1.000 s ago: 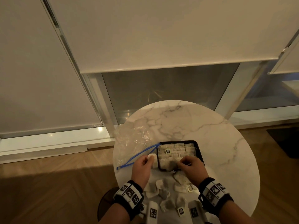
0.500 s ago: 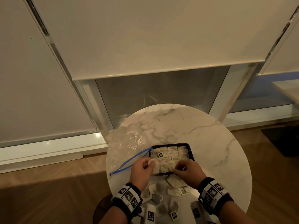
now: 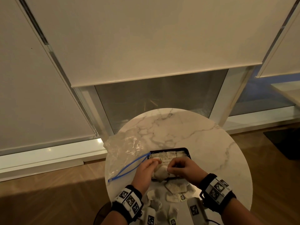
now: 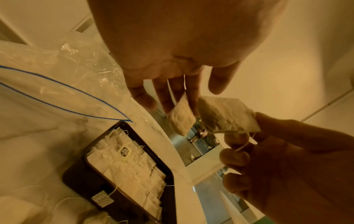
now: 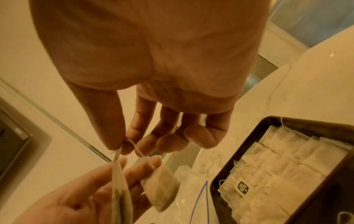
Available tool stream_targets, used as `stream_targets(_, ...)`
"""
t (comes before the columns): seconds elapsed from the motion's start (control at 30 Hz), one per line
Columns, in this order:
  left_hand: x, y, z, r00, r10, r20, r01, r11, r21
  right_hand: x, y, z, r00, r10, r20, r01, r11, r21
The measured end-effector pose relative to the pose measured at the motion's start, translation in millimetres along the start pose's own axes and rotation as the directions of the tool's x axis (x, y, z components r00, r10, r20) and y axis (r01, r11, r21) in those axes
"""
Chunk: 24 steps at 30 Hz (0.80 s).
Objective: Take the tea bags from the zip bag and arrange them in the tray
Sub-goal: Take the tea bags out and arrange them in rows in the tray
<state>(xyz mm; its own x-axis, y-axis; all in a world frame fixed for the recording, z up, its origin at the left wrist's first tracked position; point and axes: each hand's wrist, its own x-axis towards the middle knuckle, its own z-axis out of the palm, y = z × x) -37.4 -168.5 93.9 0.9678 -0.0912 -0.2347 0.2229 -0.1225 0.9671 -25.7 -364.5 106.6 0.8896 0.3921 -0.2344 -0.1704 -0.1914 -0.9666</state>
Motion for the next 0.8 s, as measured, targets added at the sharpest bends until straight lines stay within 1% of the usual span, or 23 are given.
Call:
stream_targets(0.07, -3, 9, 2, 0.998, 0.006, 0.070, -0.002, 0.999, -0.049, 2, -4, -1, 1.000, -0.020, -0.023, 0.019, 1.000, -0.020)
stream_targets(0.13, -5, 14, 5, 0.992, 0.043, 0.121, -0.041, 0.999, -0.019, 5, -7, -3, 0.996, -0.052, -0.068, 0.050, 0.998, -0.031)
stream_targets(0.2, -2, 13, 8, 0.984, 0.100, 0.148, -0.107, 0.993, 0.039, 8, -7, -6, 0.988, -0.098, -0.118, 0.094, 0.995, -0.039)
stream_targets(0.33, 5, 14, 16, 0.984, 0.142, 0.108, -0.149, 0.987, 0.055, 10, -3, -12, 0.971, -0.131, -0.199, 0.122, 0.991, -0.057)
stream_targets(0.43, 9, 16, 22, 0.979, 0.174, 0.103, -0.179, 0.983, 0.046, 8, -4, -16, 0.962, -0.171, -0.211, 0.144, 0.980, -0.135)
stream_targets(0.5, 13, 14, 26, 0.980, 0.173, 0.101, -0.178, 0.983, 0.046, 9, -3, -21, 0.966, -0.163, -0.201, 0.136, 0.981, -0.141)
stream_targets(0.53, 16, 10, 27, 0.982, 0.168, 0.084, -0.173, 0.983, 0.065, 10, -1, -24, 0.965, -0.146, -0.220, 0.115, 0.982, -0.147)
stream_targets(0.57, 19, 6, 28, 0.986, 0.161, 0.045, -0.165, 0.981, 0.098, 12, 1, -28, 0.955, -0.131, -0.266, 0.089, 0.982, -0.164)
stream_targets(0.63, 27, -7, 27, 0.991, 0.120, -0.065, -0.109, 0.981, 0.160, 14, 6, -36, 0.901, -0.118, -0.418, 0.008, 0.967, -0.256)
stream_targets(0.67, 30, -12, 25, 0.990, 0.087, -0.109, -0.067, 0.982, 0.179, 15, 7, -38, 0.882, -0.111, -0.457, -0.040, 0.951, -0.308)
stream_targets(0.7, 32, -15, 24, 0.988, 0.062, -0.141, -0.034, 0.980, 0.194, 15, 6, -38, 0.892, -0.097, -0.442, -0.068, 0.937, -0.343)
stream_targets(0.77, 33, -16, 20, 0.981, 0.035, -0.189, 0.006, 0.977, 0.211, 15, 4, -35, 0.941, -0.057, -0.335, -0.077, 0.925, -0.372)
stream_targets(0.8, 33, -17, 19, 0.980, 0.021, -0.198, 0.021, 0.978, 0.206, 16, 4, -34, 0.947, -0.045, -0.318, -0.085, 0.919, -0.384)
